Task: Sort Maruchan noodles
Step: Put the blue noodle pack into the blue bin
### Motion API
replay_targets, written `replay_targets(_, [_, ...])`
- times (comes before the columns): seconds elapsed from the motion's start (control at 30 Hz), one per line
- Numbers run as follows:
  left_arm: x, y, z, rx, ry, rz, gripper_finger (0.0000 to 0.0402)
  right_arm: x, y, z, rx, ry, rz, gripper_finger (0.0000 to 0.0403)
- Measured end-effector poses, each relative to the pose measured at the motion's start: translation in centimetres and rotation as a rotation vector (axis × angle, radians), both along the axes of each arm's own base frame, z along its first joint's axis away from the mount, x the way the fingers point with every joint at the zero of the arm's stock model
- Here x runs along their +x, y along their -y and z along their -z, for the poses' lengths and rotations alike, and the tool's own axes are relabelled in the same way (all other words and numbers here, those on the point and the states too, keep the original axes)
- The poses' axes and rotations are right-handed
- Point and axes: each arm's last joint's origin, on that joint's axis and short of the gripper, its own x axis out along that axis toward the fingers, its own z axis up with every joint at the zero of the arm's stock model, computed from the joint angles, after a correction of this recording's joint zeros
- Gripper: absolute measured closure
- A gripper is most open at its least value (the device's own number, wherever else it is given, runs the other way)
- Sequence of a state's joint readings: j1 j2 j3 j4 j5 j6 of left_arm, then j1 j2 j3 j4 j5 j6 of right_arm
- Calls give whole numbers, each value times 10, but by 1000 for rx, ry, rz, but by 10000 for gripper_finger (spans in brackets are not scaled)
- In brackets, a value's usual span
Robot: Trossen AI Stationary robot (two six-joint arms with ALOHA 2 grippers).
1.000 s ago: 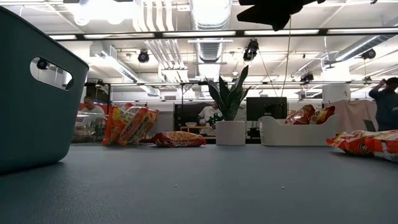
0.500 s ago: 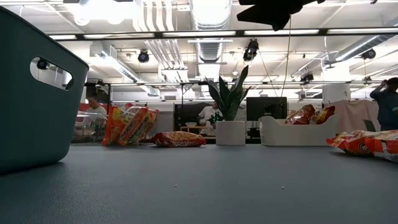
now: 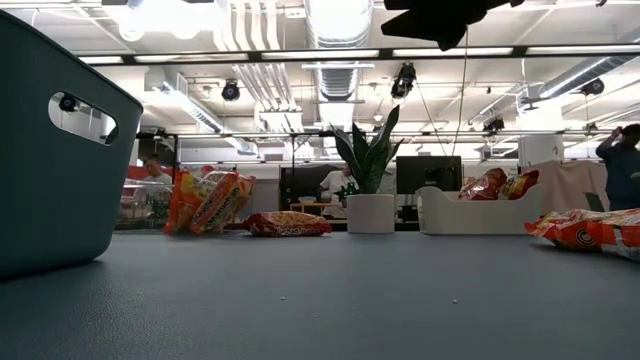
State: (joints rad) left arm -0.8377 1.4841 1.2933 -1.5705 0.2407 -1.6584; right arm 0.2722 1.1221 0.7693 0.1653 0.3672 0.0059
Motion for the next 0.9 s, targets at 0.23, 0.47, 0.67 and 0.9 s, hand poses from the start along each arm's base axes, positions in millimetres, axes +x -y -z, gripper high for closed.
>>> replay_targets(0.23, [-1, 0, 24, 19, 16, 8, 299, -1, 0, 5, -3, -13, 0, 147])
replay_targets(0.47, [3, 4, 59, -54, 77, 9, 343, -1, 0, 7, -4, -16, 1, 147])
replay_targets(0.67, [11, 8, 57, -47, 223, 71, 360, -1, 0, 6, -1, -4, 0, 147])
replay_targets(0.9, [5, 2, 18, 45, 141, 88, 361, -1, 0, 4, -2, 12, -1, 147])
